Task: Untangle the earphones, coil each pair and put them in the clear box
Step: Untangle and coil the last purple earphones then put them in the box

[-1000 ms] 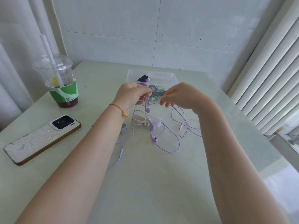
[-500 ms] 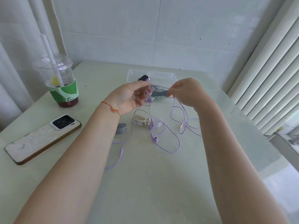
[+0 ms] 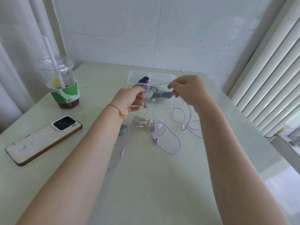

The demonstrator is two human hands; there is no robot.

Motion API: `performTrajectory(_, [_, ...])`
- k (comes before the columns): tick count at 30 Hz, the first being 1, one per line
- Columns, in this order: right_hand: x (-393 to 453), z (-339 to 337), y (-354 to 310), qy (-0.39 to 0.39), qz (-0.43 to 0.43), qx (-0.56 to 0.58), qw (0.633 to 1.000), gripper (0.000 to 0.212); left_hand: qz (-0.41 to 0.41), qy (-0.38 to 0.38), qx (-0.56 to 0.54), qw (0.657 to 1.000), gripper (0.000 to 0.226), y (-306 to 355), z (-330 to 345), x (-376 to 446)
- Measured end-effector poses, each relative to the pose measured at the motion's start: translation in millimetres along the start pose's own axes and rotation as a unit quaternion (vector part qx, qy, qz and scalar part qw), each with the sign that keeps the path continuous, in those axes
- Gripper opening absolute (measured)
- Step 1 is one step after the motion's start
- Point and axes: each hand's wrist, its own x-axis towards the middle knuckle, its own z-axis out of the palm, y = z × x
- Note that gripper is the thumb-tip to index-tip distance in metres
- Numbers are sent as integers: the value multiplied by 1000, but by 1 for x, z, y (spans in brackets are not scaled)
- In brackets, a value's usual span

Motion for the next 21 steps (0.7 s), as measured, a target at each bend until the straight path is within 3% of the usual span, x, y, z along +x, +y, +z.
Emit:
performTrajectory(2, [-2,0,-2,-26,-11,6,1000,20,9,-11,35,999,9,-1,2,0])
performTrajectory(6, [-6,4,-5,-67,-6,-22,998,23,82,5,117,990,13,-2,5,0])
performTrajectory(9, [-8,5,-8,-75,-12,-17,997,20,133,-93,92,982,24,0,5,-2])
performTrajectory(12, [-7,8,-11,-49,-29,40,998,19,150,-172,137,964,17,-2,8,-5])
performTrajectory(16, [-4,3,-14,48,-37,169,984,19,126,-118,184,968,16,-8,7,-2])
performTrajectory(18, [-4,1,-13,68,-36,172,982,19,107,-105,175,973,16,-7,5,0])
performTrajectory(21, [-2,2,-9,60,-26,110,992,21,84,-154,141,974,16,-7,2,2])
